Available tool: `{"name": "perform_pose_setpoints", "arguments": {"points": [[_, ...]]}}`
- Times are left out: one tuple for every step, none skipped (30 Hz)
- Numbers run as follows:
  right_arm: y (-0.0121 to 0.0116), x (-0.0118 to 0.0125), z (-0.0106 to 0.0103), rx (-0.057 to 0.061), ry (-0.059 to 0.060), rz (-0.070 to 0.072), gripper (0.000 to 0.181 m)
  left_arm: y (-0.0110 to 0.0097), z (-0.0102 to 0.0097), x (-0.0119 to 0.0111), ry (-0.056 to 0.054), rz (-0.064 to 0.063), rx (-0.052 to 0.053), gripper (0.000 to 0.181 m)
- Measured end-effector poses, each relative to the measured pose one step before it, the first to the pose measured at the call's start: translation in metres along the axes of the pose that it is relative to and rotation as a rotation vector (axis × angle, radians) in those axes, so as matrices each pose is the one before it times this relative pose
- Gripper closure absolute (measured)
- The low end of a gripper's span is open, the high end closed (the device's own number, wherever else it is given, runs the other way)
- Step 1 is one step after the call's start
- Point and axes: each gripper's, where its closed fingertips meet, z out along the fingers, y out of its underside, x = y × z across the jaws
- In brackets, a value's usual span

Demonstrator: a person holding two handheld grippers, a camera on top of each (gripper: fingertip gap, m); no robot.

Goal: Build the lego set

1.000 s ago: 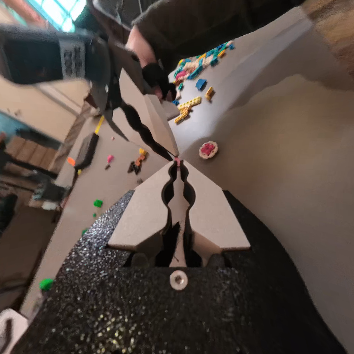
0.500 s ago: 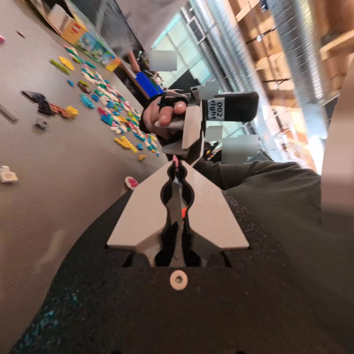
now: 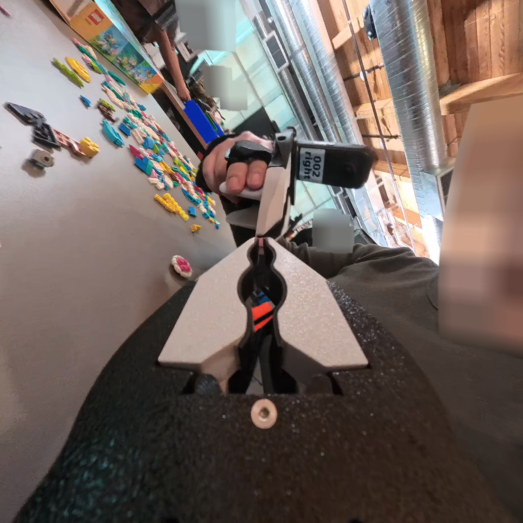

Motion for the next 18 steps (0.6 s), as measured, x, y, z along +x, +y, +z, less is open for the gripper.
{"name": "perform_pose_setpoints", "arguments": {"points": [[0.00418, 0.00369, -0.00060, -0.0073, 0.0190, 0.0149, 0.174, -0.00389, -0.00010, -0.00359, -0.0271, 0.0108, 0.0219, 0.181], [0.00714, 0.00552, -0.00087, -0.0172, 0.0267, 0.0308, 0.174, -0.00472, -0.00098, -0.00427, -0.0356, 0.0181, 0.0195, 0.168], [0.01118, 0.00758, -0.00120, -0.0333, 0.0389, 0.0378, 0.174, -0.00545, -0.00210, -0.00603, -0.0517, 0.0271, 0.0140, 0.150], [0.01345, 0.00956, -0.00109, -0.0415, 0.0531, 0.0415, 0.174, -0.00595, -0.00295, -0.00908, -0.0769, 0.0455, 0.0105, 0.145], [0.01440, 0.00861, -0.00017, -0.0443, 0.0498, 0.0552, 0.174, -0.00563, -0.00342, -0.01407, -0.1123, 0.0652, 0.0018, 0.145], [0.01547, 0.00426, 0.00187, -0.0515, 0.0248, 0.0756, 0.174, -0.00338, -0.00283, -0.01834, -0.1424, 0.0754, -0.0192, 0.147], [0.01519, 0.00051, 0.00354, -0.0550, 0.0065, 0.0731, 0.174, -0.00034, -0.00139, -0.01988, -0.1536, 0.0818, -0.0433, 0.149], [0.01404, -0.00060, 0.00452, -0.0526, 0.0073, 0.0492, 0.174, 0.00169, 0.00048, -0.01748, -0.1405, 0.0862, -0.0555, 0.150], [0.01320, -0.00189, 0.00431, -0.0570, 0.0011, 0.0237, 0.174, 0.00236, 0.00253, -0.01161, -0.1036, 0.0710, -0.0544, 0.150], [0.01094, -0.00357, 0.00379, -0.0518, -0.0097, 0.0126, 0.174, 0.00343, 0.00410, -0.00538, -0.0608, 0.0551, -0.0570, 0.151], [0.00656, -0.00268, 0.00317, -0.0296, -0.0061, 0.0119, 0.174, 0.00376, 0.00535, -0.00086, -0.0274, 0.0316, -0.0530, 0.150], [0.00268, -0.00132, 0.00216, -0.0058, -0.0002, 0.0130, 0.174, 0.00332, 0.00575, 0.00155, -0.0078, 0.0153, -0.0422, 0.149], [0.00187, -0.00167, 0.00126, -0.0036, -0.0084, 0.0163, 0.174, 0.00307, 0.00557, 0.00193, -0.0025, 0.0104, -0.0334, 0.148], [0.00061, -0.00071, 0.00023, 0.0041, -0.0062, 0.0139, 0.174, 0.00361, 0.00513, 0.00087, -0.0073, 0.0083, -0.0304, 0.146], [0.00020, 0.00016, -0.00021, 0.0062, -0.0041, 0.0115, 0.174, 0.00343, 0.00419, -0.00099, -0.0191, 0.0109, -0.0247, 0.143], [0.00064, 0.00059, -0.00057, -0.0003, -0.0039, 0.0091, 0.174, 0.00314, 0.00336, -0.00040, -0.0150, 0.0139, -0.0181, 0.143], [0.00056, 0.00039, -0.00054, 0.0005, -0.0023, 0.0046, 0.174, 0.00249, 0.00246, -0.00016, -0.0110, 0.0089, -0.0134, 0.144], [0.00055, 0.00056, -0.00030, -0.0006, 0.0004, 0.0043, 0.174, 0.00156, 0.00190, -0.00217, -0.0220, 0.0076, -0.0065, 0.146]]}}
